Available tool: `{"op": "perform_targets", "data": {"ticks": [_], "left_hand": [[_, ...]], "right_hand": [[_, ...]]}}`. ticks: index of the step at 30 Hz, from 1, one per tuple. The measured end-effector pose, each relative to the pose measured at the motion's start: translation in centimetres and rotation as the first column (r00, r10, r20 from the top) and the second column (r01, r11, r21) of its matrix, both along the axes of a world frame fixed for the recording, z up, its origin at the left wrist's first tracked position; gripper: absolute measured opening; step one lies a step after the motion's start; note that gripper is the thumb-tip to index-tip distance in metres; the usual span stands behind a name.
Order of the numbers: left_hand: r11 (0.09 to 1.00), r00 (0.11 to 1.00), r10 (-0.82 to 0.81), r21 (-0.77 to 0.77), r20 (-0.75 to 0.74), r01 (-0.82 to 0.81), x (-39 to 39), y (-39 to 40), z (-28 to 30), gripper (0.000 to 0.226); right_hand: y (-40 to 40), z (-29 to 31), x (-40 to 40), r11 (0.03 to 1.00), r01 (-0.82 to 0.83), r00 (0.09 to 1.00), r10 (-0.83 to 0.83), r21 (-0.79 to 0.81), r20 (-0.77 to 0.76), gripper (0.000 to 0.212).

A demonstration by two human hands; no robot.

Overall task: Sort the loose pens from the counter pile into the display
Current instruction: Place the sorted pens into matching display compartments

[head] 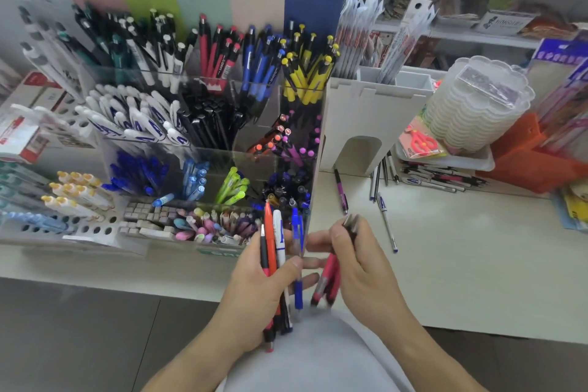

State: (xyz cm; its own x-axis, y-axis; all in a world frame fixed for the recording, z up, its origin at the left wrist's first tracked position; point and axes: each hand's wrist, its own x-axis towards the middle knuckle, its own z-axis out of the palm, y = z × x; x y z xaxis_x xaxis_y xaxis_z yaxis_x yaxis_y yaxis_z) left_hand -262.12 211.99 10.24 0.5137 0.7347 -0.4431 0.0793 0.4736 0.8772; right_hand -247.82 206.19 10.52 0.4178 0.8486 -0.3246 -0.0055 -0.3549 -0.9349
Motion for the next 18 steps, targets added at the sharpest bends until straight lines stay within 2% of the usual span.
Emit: {"op": "perform_targets", "data": {"ticks": [2, 4, 6, 8, 10, 12, 15, 18], "left_hand": [[0.998, 0.998, 0.059, -0.034, 0.021, -0.059, -0.2, 0.2, -0.1, 0.023], [0.997, 0.997, 0.065, -0.038, 0.031, -0.064, -0.3, 0.4, -0.3, 0.022], [0.997, 0.998, 0.021, -0.078, 0.061, -0.016, -0.1, 0.3, -0.3, 0.027], [0.994, 0.994, -0.047, -0.092, 0.095, 0.056, 0.2, 0.3, -0.1, 0.032], [0.991, 0.985, -0.096, -0.074, 0.141, 0.107, 0.4, 0.3, 0.1, 0.041], [0.986, 0.969, -0.118, -0.090, 0.216, 0.140, 0.3, 0.4, 0.2, 0.058], [0.969, 0.939, -0.078, -0.198, 0.335, 0.151, -0.4, 0.3, -0.2, 0.079], [0.959, 0.907, -0.003, -0.256, 0.420, 0.121, -0.5, 0.1, -0.3, 0.070]], "right_hand": [[0.4, 0.6, 0.9, 0.991, 0.119, 0.993, -0.118, 0.059, -0.018, 0.020], [0.6, 1.8, 1.7, 0.977, 0.204, 0.967, -0.190, 0.070, -0.167, 0.022], [0.8, 2.5, 2.0, 0.993, 0.116, 0.963, -0.108, 0.020, -0.249, 0.020], [1.1, 3.0, 1.8, 0.994, -0.106, 0.989, 0.105, -0.003, -0.102, 0.017], [1.4, 3.0, 1.4, 0.975, -0.221, 0.975, 0.220, 0.020, 0.037, 0.010], [1.7, 2.9, 0.8, 0.966, -0.255, 0.966, 0.253, 0.038, 0.057, 0.013], [1.9, 2.2, 0.3, 0.971, -0.236, 0.968, 0.233, 0.027, 0.093, 0.017], [1.7, 2.2, -0.1, 0.978, -0.210, 0.950, 0.209, -0.020, 0.231, 0.019]]}}
